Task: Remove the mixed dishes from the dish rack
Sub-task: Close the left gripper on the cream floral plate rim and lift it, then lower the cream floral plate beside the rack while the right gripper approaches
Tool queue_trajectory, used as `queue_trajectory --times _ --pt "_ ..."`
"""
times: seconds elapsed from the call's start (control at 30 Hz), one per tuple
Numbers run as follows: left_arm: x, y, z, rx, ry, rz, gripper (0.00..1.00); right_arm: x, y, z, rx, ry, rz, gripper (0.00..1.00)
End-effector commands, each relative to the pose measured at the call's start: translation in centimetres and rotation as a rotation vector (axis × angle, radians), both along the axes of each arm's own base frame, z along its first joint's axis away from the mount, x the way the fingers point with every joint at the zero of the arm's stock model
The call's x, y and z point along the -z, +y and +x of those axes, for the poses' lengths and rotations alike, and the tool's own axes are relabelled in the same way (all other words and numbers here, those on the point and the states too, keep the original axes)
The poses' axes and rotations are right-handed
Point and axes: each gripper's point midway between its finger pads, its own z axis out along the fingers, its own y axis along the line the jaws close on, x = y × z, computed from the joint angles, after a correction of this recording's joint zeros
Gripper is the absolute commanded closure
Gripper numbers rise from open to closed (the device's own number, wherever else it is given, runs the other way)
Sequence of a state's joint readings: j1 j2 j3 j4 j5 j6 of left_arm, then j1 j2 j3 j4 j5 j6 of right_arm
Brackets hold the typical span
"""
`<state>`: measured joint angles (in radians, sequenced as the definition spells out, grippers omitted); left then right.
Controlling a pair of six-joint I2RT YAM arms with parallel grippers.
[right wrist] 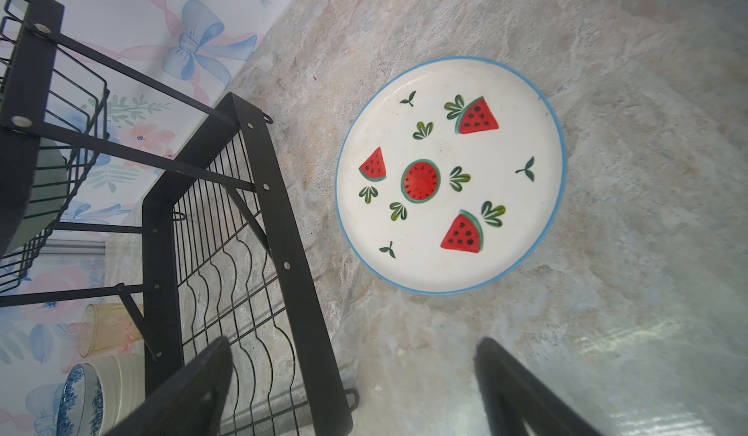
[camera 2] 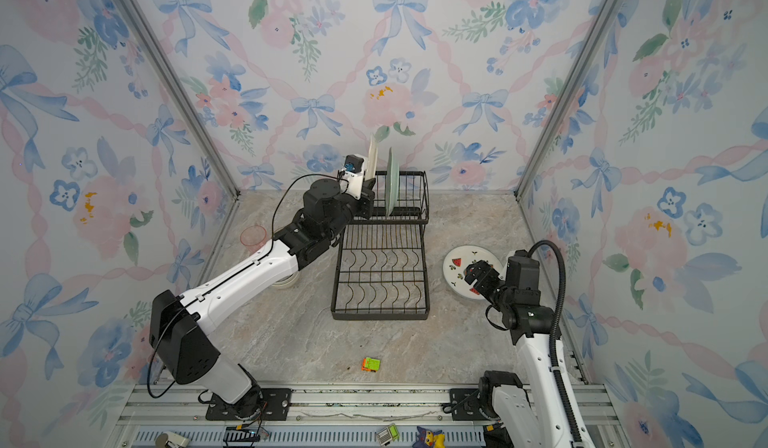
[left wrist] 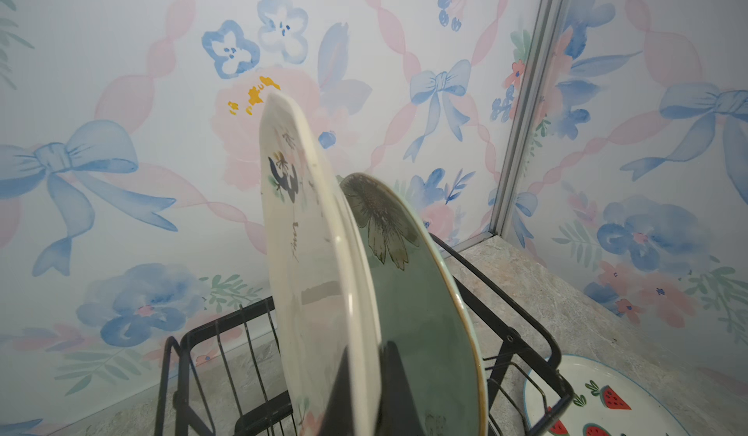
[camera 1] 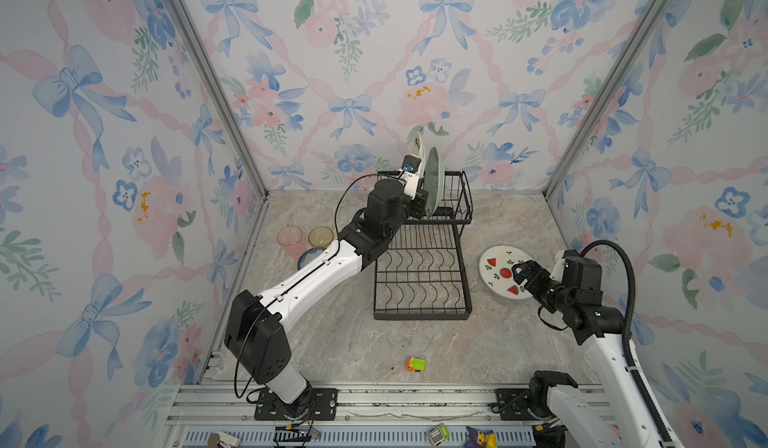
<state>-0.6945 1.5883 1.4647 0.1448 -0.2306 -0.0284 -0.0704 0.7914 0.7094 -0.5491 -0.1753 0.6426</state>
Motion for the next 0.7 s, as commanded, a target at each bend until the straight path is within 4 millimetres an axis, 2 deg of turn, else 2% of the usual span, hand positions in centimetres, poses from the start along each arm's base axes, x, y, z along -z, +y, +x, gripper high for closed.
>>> queue_trajectory --times 0.0,0.23,0.43,0.53,0.67 --pt "-7.6 2.2 -1.8 -0.024 -0.201 -0.117 1.00 -0.7 0.7 0.1 -0.037 -0.021 0.012 0.05" --pt "-9.0 3.1 -3.6 -0.010 -0.233 -0.140 1.00 -3.0 2.3 0.4 -0.100 -0.082 0.014 0.05" --pt "-9.5 3.8 -6.2 0.011 -0.250 -0.145 1.00 -5.2 3.4 0.8 -0.138 -0.125 0.012 0.05" --pt "-9.6 4.2 -8.1 0.018 -0.261 -0.150 1.00 -6.2 3.9 0.9 -0.156 -0.149 0.011 0.05" --pt "-9.4 4.4 -11.6 0.015 -0.293 -0.103 1.00 -7.7 4.6 0.8 -0.180 -0.187 0.005 0.05"
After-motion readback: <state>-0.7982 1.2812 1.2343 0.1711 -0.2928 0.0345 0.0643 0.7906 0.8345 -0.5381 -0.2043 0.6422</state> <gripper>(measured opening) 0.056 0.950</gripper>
